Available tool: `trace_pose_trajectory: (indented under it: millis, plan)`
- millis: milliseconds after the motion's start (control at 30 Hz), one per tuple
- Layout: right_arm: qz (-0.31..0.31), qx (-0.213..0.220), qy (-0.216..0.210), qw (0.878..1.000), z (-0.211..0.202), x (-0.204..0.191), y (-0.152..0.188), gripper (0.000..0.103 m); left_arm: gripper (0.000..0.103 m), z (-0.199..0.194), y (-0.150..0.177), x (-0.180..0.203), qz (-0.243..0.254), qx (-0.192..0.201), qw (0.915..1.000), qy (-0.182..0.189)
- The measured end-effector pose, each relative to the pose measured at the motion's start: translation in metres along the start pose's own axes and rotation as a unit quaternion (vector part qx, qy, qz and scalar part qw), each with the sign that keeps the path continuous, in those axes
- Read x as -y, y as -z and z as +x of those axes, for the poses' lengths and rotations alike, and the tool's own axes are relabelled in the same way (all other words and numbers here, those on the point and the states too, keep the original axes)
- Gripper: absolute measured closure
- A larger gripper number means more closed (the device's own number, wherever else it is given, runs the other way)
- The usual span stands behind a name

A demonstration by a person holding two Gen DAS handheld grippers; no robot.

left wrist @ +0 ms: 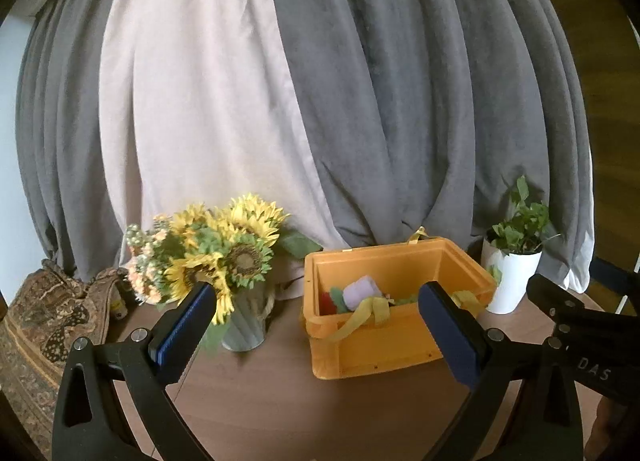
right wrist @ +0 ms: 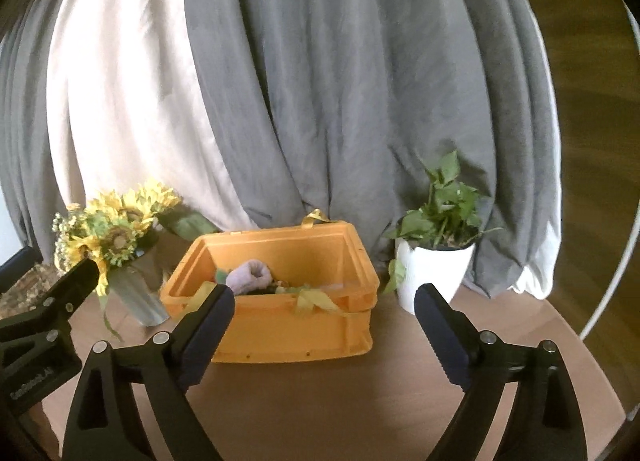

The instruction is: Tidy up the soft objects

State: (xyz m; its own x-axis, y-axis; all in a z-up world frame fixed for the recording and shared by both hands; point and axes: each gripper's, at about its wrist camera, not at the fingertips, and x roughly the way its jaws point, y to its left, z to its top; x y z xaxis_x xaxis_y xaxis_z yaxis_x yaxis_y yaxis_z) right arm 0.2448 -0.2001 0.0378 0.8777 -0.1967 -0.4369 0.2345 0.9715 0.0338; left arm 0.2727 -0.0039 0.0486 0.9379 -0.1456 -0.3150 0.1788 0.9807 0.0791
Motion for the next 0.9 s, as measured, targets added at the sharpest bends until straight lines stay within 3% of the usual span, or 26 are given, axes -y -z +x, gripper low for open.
trace_pose_trajectory:
  millis: [467,900]
  plan:
    - [-0.021,0.024,-0.006,0.999,-0.077,0.023,0.019,0.007,0.0,-0.084,0.023,0.03,-0.001,-0.001,1.0,-0.002]
    - [-0.011,0.014,-0.014,1.0,-0.14,0.067,0.055,0.007,0.0,-0.154,0.052,0.066,0.0,-0.006,1.0,0.007]
